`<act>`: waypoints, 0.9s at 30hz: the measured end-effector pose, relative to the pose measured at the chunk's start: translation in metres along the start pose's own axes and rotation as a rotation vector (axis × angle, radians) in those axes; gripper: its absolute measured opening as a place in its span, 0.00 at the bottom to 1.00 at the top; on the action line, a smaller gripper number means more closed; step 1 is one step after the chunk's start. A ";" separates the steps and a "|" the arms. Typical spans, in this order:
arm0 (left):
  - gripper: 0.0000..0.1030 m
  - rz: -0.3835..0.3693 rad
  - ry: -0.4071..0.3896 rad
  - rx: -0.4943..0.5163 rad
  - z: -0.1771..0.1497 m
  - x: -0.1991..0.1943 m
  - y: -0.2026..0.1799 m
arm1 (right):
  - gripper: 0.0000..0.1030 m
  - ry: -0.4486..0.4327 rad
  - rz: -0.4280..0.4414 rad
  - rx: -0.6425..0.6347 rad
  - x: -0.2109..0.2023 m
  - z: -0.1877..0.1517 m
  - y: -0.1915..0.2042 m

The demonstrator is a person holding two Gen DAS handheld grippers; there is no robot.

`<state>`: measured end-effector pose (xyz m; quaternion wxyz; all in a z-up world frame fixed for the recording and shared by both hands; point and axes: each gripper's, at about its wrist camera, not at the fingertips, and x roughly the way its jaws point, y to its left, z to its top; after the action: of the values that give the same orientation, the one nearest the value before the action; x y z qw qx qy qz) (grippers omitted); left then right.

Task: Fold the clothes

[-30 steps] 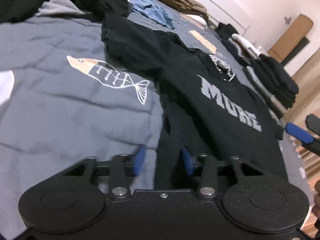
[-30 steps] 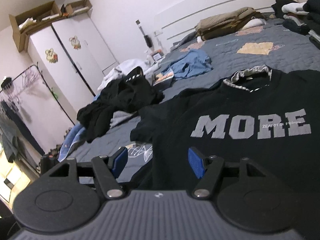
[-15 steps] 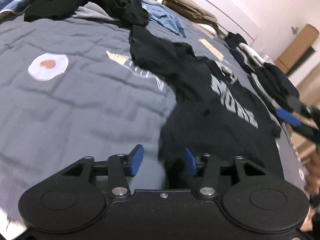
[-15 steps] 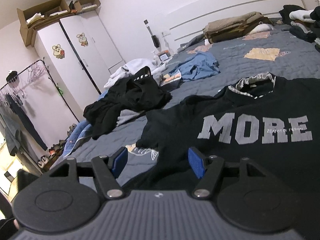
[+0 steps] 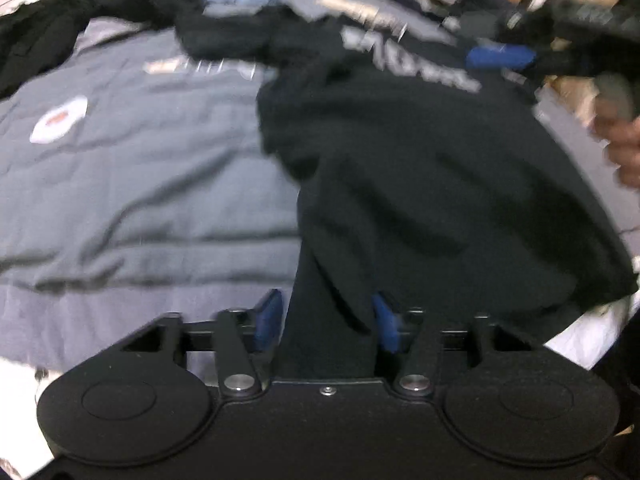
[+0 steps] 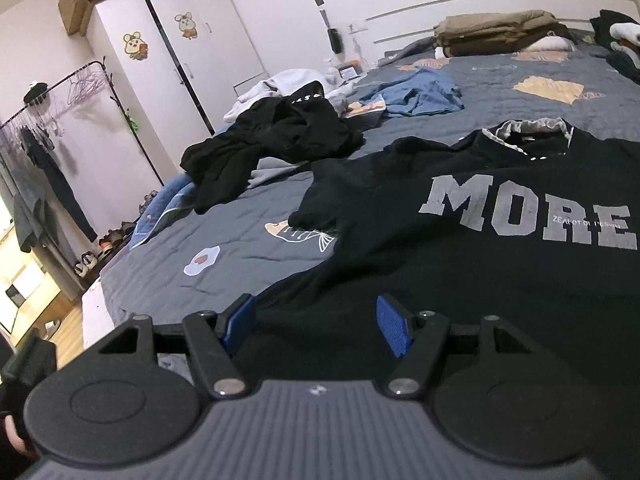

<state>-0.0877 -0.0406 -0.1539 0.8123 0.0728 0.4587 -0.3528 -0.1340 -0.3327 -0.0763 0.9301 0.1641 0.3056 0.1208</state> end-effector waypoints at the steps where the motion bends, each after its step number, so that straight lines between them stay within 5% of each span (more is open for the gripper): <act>1: 0.09 -0.033 0.008 -0.055 0.000 -0.003 0.004 | 0.64 0.001 -0.003 -0.001 -0.001 -0.001 0.000; 5: 0.08 -0.192 0.010 -0.269 -0.003 -0.034 0.016 | 0.64 0.003 -0.017 -0.007 -0.009 -0.005 -0.001; 10: 0.09 -0.134 0.055 -0.305 -0.008 -0.059 0.013 | 0.64 -0.003 -0.022 0.000 -0.018 -0.003 -0.008; 15: 0.21 -0.076 0.010 -0.255 -0.007 -0.065 0.009 | 0.64 -0.016 -0.050 0.032 -0.033 -0.002 -0.021; 17: 0.49 -0.054 -0.040 -0.234 -0.005 -0.072 0.007 | 0.65 -0.023 -0.090 0.057 -0.047 -0.005 -0.029; 27: 0.51 -0.111 -0.213 -0.072 0.004 -0.061 -0.039 | 0.65 -0.099 -0.331 0.249 -0.140 -0.063 -0.073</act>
<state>-0.1301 -0.0409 -0.0947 0.8377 -0.0197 0.3855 -0.3864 -0.2735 -0.4311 -0.0779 0.9236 0.2313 0.2951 -0.0804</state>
